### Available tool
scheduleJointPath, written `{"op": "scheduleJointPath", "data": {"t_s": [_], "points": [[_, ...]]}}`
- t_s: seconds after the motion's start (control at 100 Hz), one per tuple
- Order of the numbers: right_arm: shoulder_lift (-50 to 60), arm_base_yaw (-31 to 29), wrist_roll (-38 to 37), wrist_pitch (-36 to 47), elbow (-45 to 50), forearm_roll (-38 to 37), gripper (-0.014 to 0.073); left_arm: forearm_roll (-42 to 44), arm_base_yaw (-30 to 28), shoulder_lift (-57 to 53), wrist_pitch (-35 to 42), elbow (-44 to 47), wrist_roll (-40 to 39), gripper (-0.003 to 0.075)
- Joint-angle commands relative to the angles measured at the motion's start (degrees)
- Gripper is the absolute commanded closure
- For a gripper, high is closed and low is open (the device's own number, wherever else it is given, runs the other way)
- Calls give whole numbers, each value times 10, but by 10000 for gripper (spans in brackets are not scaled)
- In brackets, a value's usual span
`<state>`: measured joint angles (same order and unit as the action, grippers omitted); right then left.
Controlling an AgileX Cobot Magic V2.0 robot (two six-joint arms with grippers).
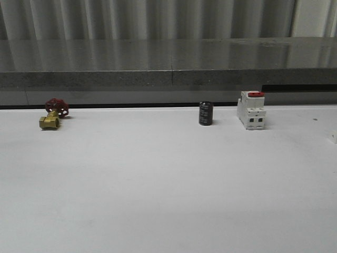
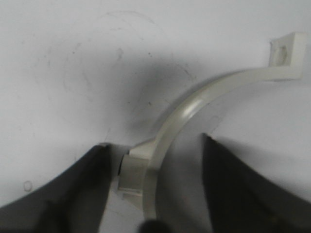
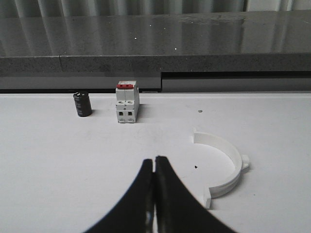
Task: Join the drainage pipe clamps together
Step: 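Close the left gripper on the end tab of the white half-clamp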
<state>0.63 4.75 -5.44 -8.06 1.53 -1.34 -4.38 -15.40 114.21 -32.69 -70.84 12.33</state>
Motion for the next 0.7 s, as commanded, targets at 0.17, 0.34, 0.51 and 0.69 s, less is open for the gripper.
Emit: {"op": "scheduleJointPath", "data": {"t_s": [0.17,0.34,0.51,0.69], "points": [[11,0,6,45,-9,-3,661,-28,-1,-38,-20,-14,1,741],[11,0,6,45,-9,-3,661,-71,11,-89,-65,-14,0,741],[11,0,6,45,-9,-3,661,-71,66,-159,-100,-11,-64,741],[11,0,6,45,-9,-3,661,-59,170,-192,-105,-7,-151,741]]}}
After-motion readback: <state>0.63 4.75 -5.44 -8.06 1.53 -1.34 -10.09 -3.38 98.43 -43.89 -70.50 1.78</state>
